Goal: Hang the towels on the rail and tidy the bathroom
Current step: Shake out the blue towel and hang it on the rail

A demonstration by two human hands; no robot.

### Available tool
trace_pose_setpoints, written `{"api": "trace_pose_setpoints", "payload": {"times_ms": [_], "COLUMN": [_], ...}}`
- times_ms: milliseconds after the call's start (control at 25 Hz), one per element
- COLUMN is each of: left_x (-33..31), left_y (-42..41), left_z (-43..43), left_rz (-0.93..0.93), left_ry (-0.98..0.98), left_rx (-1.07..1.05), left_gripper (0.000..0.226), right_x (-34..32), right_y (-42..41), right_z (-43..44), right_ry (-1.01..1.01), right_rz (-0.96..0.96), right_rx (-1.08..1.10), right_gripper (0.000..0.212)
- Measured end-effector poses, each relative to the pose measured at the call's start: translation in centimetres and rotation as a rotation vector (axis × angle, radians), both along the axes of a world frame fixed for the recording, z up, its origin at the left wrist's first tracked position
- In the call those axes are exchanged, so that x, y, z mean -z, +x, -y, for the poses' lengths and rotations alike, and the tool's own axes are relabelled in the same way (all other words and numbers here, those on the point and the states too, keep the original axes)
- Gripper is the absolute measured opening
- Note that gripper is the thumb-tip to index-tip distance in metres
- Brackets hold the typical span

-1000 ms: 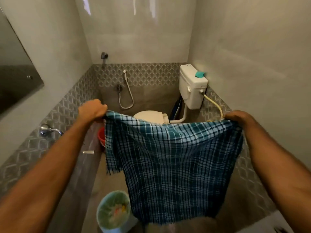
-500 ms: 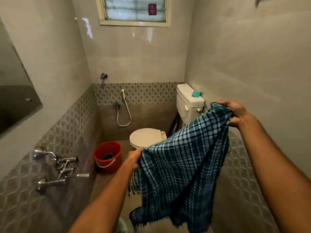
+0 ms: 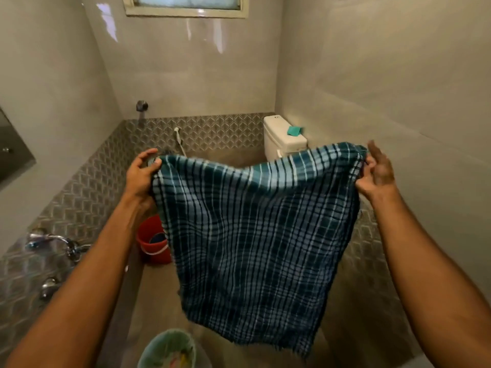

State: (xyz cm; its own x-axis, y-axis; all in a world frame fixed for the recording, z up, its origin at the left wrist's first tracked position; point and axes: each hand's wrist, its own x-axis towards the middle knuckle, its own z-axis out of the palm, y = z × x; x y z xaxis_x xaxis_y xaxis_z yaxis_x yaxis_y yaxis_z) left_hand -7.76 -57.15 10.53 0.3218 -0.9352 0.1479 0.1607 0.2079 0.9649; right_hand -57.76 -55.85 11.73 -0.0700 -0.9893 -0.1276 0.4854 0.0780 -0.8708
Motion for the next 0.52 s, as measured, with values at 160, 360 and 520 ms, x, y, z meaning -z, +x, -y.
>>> {"api": "trace_pose_setpoints", "payload": {"times_ms": [160, 360, 520], "left_x": [-0.4, -4.4, 1.8], "left_y": [0.4, 4.6, 4.0], "left_z": [-0.8, -1.0, -4.5], "left_rz": [0.636, 0.275, 0.309], "left_ry": [0.145, 0.182, 0.391], "left_rx": [0.020, 0.094, 0.092], "left_gripper": [0.026, 0.035, 0.041], "right_x": [8.4, 4.2, 5.6], "right_y": [4.5, 1.6, 1.9], "right_z": [-2.2, 0.2, -0.5], "right_ry": [0.452, 0.408, 0.451], "right_rz": [-0.648, -0.421, -0.547], "right_rx": [-0.205, -0.166, -0.196], "right_gripper": [0.050, 0.027, 0.040]}}
